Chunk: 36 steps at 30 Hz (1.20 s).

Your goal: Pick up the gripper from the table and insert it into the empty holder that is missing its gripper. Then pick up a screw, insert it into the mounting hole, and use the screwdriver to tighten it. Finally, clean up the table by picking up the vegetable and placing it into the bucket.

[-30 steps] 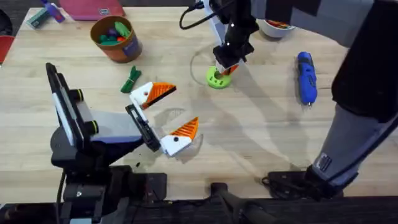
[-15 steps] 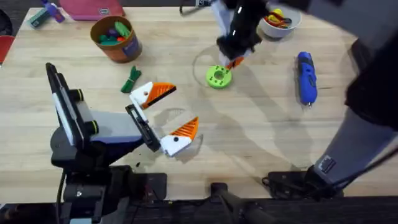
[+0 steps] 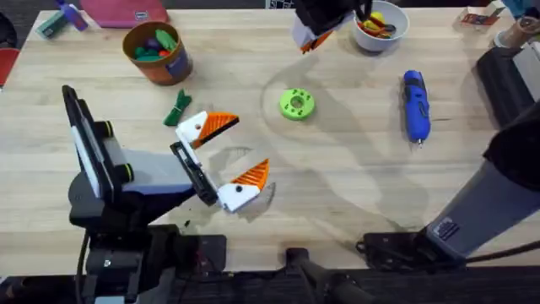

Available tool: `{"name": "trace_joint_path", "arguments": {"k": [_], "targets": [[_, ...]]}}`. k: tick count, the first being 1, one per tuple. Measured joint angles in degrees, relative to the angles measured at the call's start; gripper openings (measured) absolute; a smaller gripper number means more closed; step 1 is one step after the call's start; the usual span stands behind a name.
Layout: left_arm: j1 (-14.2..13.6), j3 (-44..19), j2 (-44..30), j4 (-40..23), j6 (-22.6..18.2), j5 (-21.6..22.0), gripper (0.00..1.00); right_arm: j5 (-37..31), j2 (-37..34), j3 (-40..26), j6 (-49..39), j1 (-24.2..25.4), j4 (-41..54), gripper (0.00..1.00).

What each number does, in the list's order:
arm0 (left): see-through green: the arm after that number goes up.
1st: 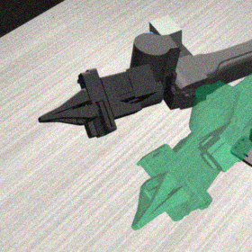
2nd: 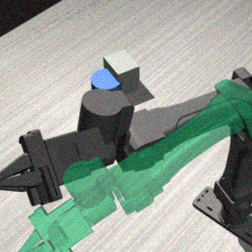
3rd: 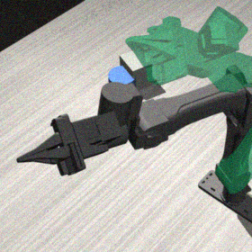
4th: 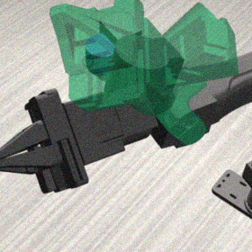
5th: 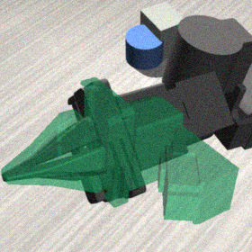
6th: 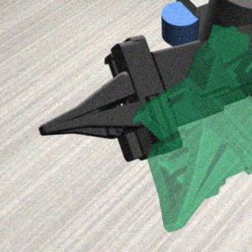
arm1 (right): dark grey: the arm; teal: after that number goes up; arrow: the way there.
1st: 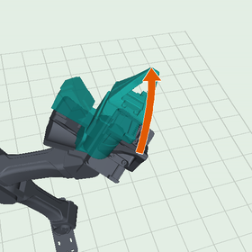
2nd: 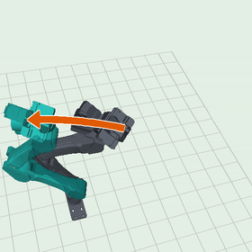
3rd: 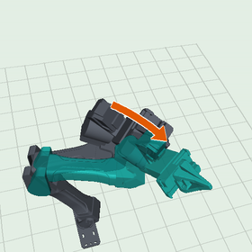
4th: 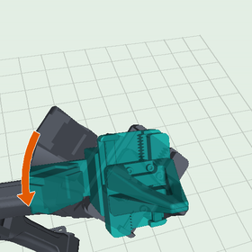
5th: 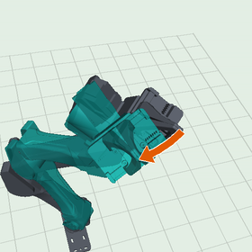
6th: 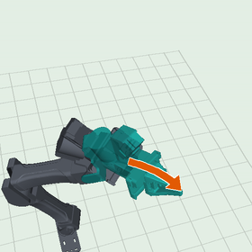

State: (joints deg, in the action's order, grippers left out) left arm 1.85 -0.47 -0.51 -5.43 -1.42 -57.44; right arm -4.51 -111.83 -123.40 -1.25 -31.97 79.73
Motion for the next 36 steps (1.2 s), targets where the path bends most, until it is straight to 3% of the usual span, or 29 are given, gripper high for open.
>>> {"name": "trace_joint_path", "arguments": {"k": [22, 36], "targets": [[0.00, 0.00, 0.00, 0.00, 0.01, 0.01, 0.985, 3.95, 2.36, -0.63, -15.18, -18.01, -3.48, 0.005], [-0.02, 0.00, 0.00, -0.01, 0.01, 0.01, 0.986, 8.90, 3.54, -0.69, -24.94, -23.45, -4.08, 0.005]]}}
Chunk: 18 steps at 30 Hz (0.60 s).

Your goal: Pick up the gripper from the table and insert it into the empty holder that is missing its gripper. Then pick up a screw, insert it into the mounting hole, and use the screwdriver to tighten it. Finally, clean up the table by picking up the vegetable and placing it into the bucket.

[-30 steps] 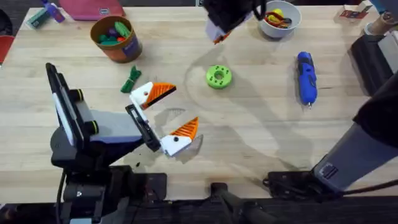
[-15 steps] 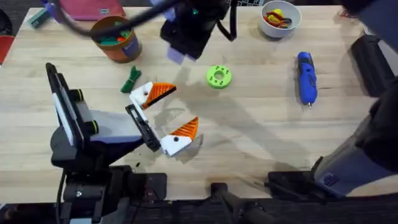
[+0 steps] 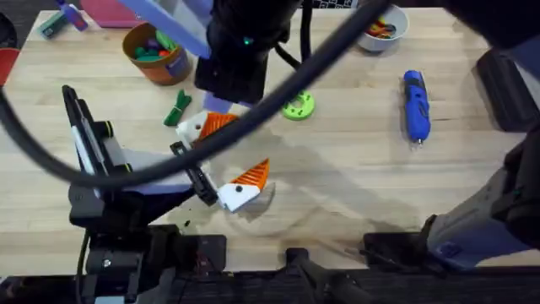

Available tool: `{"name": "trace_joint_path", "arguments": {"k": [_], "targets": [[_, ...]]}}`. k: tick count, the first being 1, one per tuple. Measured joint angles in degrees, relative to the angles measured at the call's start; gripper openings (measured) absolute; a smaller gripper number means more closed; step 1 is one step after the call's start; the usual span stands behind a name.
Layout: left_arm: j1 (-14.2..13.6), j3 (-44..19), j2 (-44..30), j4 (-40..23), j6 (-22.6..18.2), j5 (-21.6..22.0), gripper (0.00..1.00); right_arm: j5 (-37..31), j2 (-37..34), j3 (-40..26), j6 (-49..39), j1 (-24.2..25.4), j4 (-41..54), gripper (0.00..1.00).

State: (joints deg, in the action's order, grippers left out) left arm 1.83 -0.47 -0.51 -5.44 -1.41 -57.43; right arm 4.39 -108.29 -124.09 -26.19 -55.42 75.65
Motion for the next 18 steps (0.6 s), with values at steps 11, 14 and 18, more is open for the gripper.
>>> {"name": "trace_joint_path", "arguments": {"k": [11, 14, 18], "targets": [[0.02, 0.00, 0.00, 0.01, 0.00, 0.00, 0.985, 0.77, 0.00, 0.00, -7.31, -1.72, -0.76, 0.005], [0.02, 0.00, 0.00, 0.01, 0.00, 0.00, 0.985, 0.90, 0.00, 0.00, -10.28, -2.07, -0.80, 0.005], [0.00, 0.00, 0.00, 0.01, 0.00, -0.02, 0.985, 0.90, 0.00, 0.00, -14.86, -2.11, -0.84, 0.005]]}}
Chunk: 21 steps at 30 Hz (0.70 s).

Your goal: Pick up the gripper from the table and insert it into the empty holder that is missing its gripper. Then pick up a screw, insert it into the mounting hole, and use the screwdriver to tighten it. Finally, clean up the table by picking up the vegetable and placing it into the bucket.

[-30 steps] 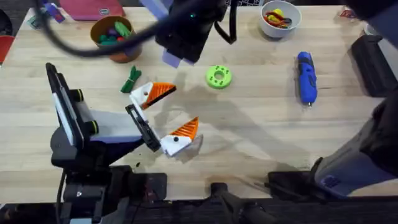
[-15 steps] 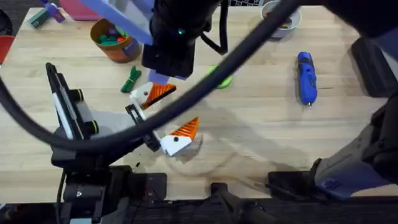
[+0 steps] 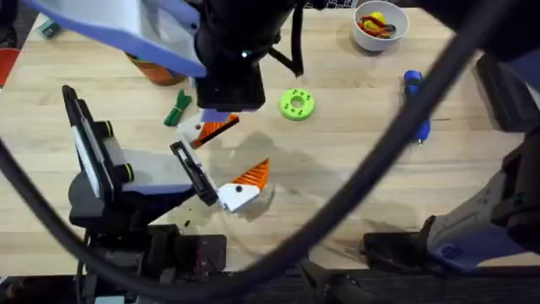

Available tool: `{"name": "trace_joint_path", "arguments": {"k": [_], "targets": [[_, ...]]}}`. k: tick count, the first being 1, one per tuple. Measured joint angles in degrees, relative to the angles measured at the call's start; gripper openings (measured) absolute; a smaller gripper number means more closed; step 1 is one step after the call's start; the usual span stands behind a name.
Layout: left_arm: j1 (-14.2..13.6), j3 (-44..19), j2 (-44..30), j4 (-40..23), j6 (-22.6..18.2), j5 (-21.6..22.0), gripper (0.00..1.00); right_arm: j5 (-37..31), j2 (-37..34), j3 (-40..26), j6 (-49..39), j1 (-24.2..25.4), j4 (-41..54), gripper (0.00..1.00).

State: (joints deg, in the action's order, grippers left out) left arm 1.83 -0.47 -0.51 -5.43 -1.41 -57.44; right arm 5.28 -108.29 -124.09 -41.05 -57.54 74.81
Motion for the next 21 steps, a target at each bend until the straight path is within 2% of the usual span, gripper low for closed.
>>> {"name": "trace_joint_path", "arguments": {"k": [9, 21], "targets": [[0.02, 0.00, 0.00, 0.00, 0.00, 0.01, 0.985, -0.02, 0.00, 0.00, -11.14, 0.00, -1.21, 0.005], [0.00, 0.00, 0.00, 0.00, 0.00, 0.02, 0.985, -0.01, -2.29, -0.06, -14.63, 0.00, -1.76, 0.005]]}}
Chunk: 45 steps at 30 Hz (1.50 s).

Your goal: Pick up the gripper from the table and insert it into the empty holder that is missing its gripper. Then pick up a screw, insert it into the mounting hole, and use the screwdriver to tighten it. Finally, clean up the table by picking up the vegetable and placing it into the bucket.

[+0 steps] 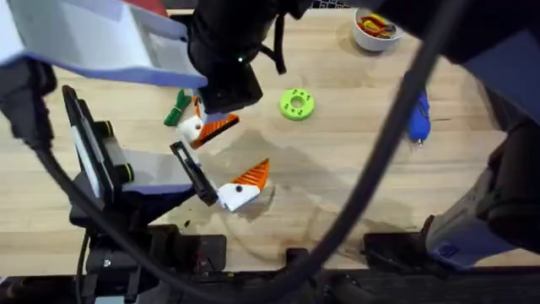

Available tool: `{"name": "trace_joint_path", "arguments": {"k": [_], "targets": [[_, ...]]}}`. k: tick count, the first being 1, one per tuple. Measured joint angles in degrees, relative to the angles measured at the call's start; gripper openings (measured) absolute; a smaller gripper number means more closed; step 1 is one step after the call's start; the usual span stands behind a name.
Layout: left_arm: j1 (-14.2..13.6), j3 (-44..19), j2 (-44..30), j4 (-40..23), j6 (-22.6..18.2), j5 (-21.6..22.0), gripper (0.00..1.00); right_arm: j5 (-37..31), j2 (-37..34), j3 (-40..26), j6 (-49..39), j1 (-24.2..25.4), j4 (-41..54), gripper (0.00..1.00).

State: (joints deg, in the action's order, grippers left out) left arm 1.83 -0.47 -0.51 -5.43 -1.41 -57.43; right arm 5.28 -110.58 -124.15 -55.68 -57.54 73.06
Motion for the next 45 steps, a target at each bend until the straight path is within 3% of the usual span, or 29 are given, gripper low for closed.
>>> {"name": "trace_joint_path", "arguments": {"k": [45], "targets": [[0.01, 0.00, 0.00, 0.00, 0.00, 0.00, 0.985, 2.12, -3.09, -0.01, -0.35, -0.44, 0.46, 0.005]]}}
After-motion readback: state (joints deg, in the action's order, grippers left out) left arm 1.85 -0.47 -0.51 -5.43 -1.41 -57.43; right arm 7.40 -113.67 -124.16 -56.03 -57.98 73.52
